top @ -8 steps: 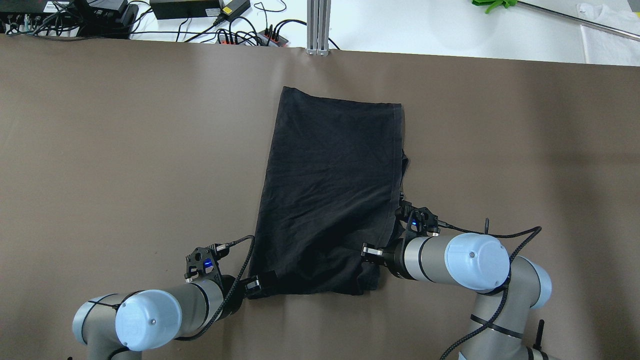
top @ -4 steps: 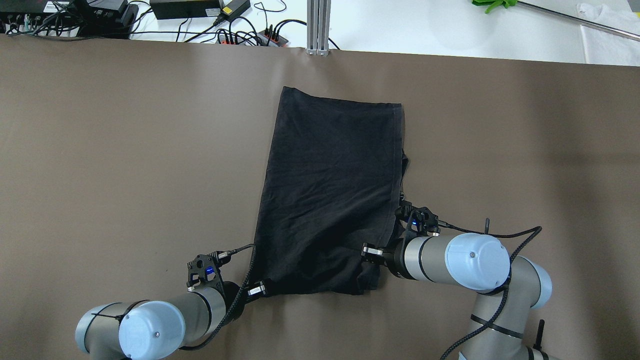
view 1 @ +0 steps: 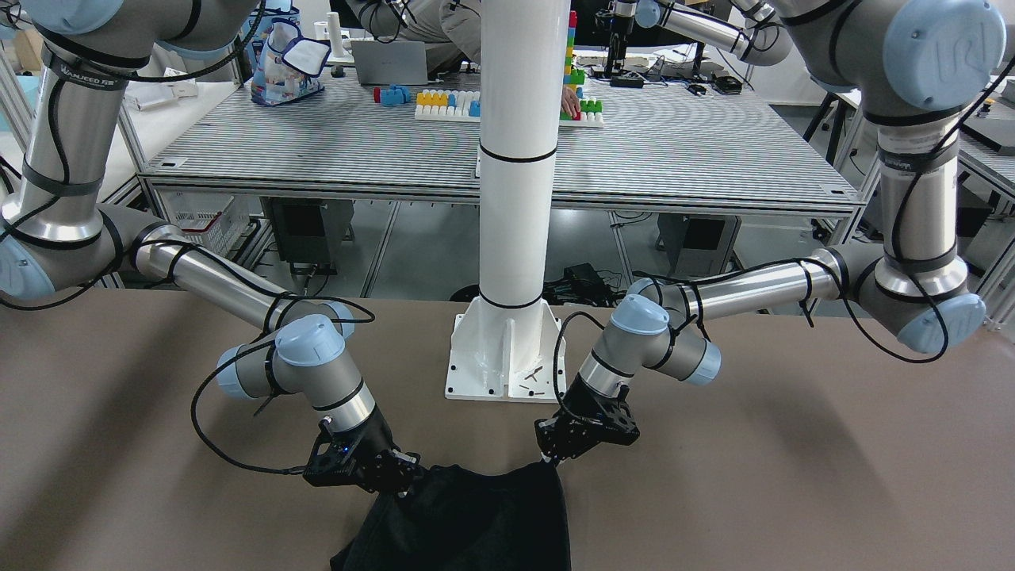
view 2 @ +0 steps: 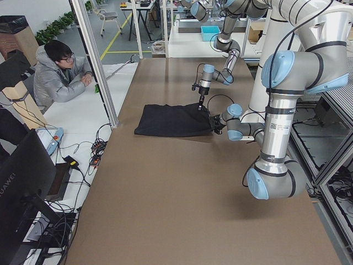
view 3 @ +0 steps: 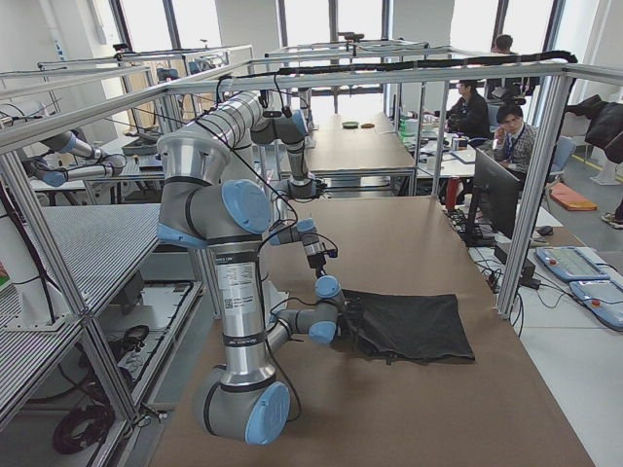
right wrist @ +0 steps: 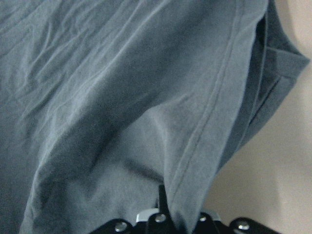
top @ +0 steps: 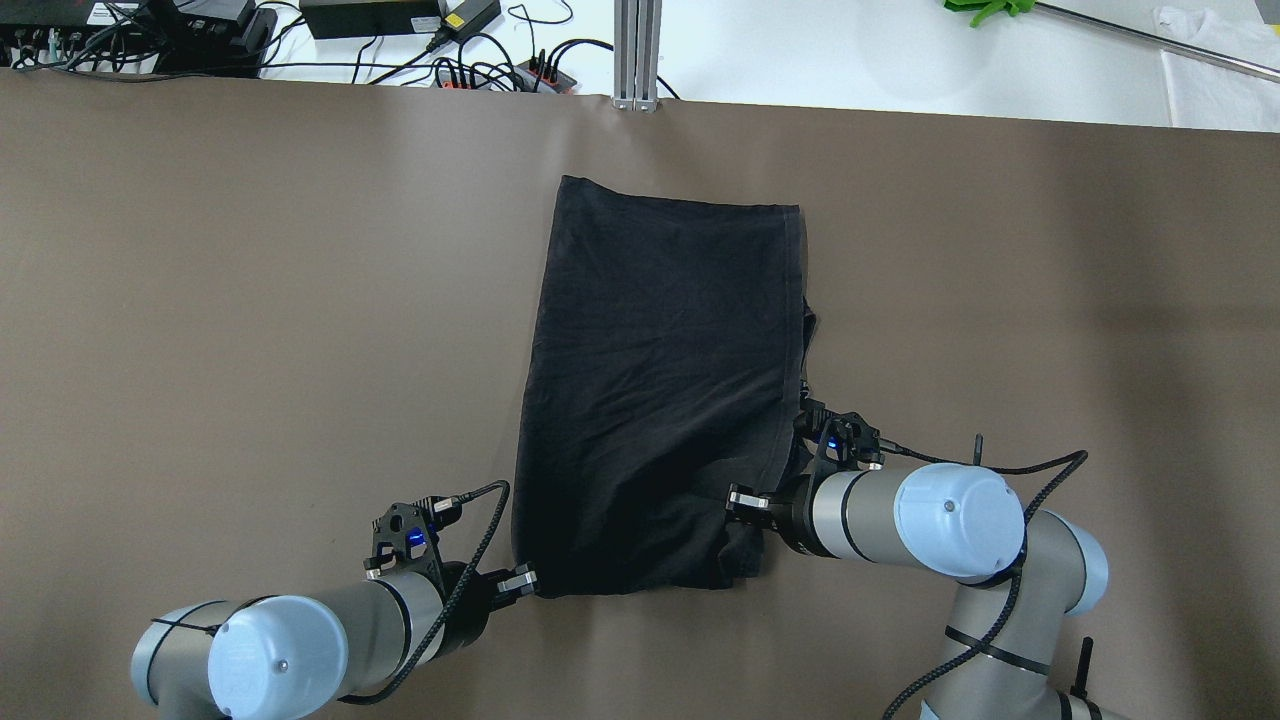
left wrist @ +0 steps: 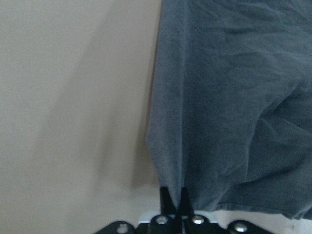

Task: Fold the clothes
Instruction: 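Lift the near end with both grippers and fold it away from the robot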

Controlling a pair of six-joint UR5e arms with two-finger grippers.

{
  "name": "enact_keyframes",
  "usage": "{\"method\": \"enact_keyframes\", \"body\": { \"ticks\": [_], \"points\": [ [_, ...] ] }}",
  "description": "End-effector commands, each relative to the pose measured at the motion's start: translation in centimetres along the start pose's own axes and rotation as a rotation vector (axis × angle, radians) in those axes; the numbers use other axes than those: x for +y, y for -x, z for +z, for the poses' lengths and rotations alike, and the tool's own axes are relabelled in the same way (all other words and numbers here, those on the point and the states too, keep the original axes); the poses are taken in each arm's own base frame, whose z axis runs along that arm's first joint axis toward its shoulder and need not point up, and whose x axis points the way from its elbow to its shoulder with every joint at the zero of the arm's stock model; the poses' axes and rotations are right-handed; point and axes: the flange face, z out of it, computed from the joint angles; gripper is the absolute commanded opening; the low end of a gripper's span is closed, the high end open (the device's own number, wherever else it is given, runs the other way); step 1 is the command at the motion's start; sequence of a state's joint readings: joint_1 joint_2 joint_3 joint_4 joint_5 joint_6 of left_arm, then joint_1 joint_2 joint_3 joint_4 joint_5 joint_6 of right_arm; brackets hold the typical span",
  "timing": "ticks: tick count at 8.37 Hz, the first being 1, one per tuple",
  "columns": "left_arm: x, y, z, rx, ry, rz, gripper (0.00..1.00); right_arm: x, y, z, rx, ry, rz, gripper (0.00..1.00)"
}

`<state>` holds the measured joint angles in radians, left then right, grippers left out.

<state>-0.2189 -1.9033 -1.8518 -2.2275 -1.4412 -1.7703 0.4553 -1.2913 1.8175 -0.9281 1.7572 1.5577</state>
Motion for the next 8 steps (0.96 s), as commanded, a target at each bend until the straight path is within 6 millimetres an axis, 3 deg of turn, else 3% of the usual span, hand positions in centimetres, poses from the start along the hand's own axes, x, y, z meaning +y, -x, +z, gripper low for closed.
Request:
{"method": "enact_keyframes", "body": {
  "ticks": [1,2,4,6,8],
  "points": [
    [-1.1,0.2,-3.2,0.023,0.033,0.039,0.0,0.2,-1.0,-2.6,-0.016,0.005,-0.033,0.0],
    [-1.4,0.5,-5.9,0.042,0.049,0.045,0.0,0.9,-2.6,-5.1,-0.018,0.025,-0.068,0.0],
    [-1.2,-0.3,-8.0,0.077,0.059,0.043,0.0,2.2,-4.6,-8.9,-0.033,0.086,-0.063,0.0],
    [-0.7,-1.8,-9.1,0.116,0.072,0.04,0.0,2.9,-4.1,-10.5,-0.061,0.134,-0.056,0.0],
    [-0.3,-3.9,-9.6,0.159,0.084,0.037,0.0,3.1,-2.4,-10.4,-0.084,0.144,0.06,0.0]
  ]
}}
